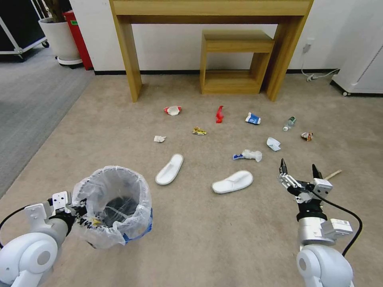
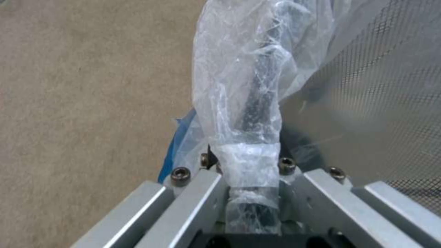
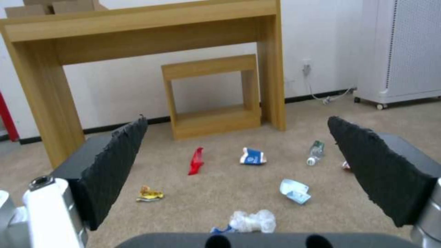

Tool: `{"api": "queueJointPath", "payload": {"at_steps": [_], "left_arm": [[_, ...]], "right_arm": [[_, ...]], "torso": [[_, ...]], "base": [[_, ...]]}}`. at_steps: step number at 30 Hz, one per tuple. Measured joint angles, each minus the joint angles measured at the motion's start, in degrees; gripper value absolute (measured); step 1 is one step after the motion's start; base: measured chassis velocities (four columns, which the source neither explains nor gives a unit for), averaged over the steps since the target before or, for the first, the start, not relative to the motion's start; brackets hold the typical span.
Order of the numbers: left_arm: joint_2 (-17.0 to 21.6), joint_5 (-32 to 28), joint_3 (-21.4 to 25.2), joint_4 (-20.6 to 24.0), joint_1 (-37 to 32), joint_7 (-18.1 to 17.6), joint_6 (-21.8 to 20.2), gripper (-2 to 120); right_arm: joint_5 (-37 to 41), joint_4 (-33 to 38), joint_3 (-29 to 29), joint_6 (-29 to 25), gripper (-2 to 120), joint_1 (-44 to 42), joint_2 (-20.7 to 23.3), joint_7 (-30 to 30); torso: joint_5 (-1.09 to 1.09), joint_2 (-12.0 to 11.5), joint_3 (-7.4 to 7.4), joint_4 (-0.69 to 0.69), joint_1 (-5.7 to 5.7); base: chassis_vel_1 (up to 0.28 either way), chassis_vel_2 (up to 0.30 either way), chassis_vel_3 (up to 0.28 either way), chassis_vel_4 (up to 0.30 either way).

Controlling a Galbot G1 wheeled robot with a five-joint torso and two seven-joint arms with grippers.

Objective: Pick up the trash bin and place the garbage on the floor into it.

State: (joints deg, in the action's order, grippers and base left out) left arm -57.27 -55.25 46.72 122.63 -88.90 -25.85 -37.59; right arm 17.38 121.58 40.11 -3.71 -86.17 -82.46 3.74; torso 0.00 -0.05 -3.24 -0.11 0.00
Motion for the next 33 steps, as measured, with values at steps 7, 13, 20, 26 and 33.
{"api": "queueJointPath", "payload": {"at_steps": [7, 13, 20, 26, 33], "left_arm": [[0.3, -0.1, -0.1, -0.4, 0.4, 0.0, 0.0, 0], [0.4, -0.1, -0.1, -0.6, 0.5, 0.0, 0.0, 0], [0.4, -0.1, -0.1, -0.6, 0.4, -0.1, 0.0, 0], [0.4, -0.2, 0.1, -1.0, 0.4, -0.2, 0.1, 0], [0.2, -0.2, 0.8, -2.0, 0.7, -0.3, 0.1, 0]], "right_arm": [[0.0, -0.1, -0.1, 0.1, 100, 0.2, 0.0, -0.1], [-0.2, -0.1, -0.1, 0.3, 100, 0.2, -0.1, -0.2], [-0.4, -0.3, -0.3, 0.4, 100, 0.2, -0.1, -0.2], [-0.5, -0.6, -0.4, 0.4, 100, 0.4, -0.2, -0.3], [-0.3, -0.9, -0.3, 0.3, 100, 0.6, -0.1, -0.3]], "torso": [[0.00, 0.0, 0.01, 0.00, 0.00], [0.00, 0.0, 0.01, -0.01, 0.00], [0.00, 0.0, 0.01, 0.00, 0.00], [-0.01, 0.0, 0.00, -0.01, 0.00], [0.00, 0.0, 0.01, 0.00, 0.00]], "base": [[-0.098, 0.093, 0.096, -0.088], [-0.112, 0.115, 0.114, -0.100], [-0.110, 0.121, 0.116, -0.103], [-0.124, 0.099, 0.107, -0.108], [-0.097, 0.100, 0.106, -0.095]]}}
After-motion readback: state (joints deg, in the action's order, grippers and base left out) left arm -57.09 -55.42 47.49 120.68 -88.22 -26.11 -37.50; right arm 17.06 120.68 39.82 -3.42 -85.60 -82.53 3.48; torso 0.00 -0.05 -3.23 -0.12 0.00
